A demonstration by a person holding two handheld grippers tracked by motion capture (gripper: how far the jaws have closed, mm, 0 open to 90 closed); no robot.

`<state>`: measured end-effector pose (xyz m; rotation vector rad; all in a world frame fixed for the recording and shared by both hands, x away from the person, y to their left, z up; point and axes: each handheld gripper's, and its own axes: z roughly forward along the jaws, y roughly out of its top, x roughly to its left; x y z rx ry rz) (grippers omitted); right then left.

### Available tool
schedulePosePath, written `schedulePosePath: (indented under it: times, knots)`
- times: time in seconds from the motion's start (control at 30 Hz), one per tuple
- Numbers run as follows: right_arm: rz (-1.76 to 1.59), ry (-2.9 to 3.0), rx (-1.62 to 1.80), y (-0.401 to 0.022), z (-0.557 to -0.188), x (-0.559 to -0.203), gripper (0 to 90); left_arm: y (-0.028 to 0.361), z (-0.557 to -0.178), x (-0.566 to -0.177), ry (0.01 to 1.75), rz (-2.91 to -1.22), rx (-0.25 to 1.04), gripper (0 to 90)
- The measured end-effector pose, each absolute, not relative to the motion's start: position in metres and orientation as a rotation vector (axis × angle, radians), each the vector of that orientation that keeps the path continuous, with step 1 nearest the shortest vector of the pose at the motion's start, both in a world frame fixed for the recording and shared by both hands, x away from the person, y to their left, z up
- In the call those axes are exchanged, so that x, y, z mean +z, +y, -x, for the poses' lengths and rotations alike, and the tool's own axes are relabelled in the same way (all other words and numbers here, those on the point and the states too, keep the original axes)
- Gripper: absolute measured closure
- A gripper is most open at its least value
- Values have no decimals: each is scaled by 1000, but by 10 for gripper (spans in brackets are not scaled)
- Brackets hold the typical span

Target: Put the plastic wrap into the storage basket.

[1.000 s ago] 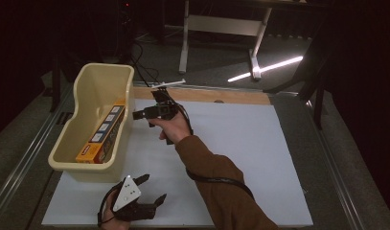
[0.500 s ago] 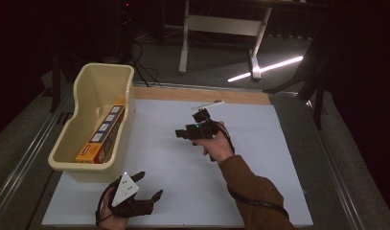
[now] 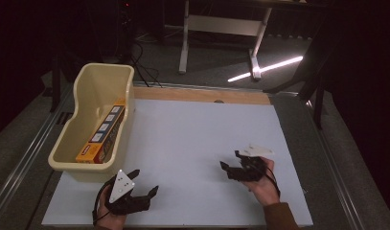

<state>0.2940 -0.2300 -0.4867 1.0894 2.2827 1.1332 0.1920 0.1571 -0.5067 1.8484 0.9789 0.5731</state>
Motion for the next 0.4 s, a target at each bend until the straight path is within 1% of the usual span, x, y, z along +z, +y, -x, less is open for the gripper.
schedulePosePath:
  times: [0.07,0.1,0.13,0.17,0.27,0.33,0.4]
  knots:
    - [-1094,2269,1127,-237,-290,-491,259,157,-193,-507,998,-1843,577,176]
    - [-1093,2246,1059,-251,-281,-500,242,157,-194,-507,1007,-1840,581,176]
    - [-1093,2246,1059,-251,-281,-500,242,157,-194,-507,1013,-1835,586,176]
    - [-1088,2245,1056,-254,-278,-500,222,157,-195,-507,1016,-1833,590,176]
    - [-1108,2197,1138,-267,-270,-499,206,157,-196,-509,1025,-1830,592,176]
    - [-1111,2174,1175,-272,-270,-499,179,156,-197,-510,1036,-1833,594,176]
    - [-1112,2168,1197,-273,-272,-500,175,154,-198,-511,1040,-1833,596,176]
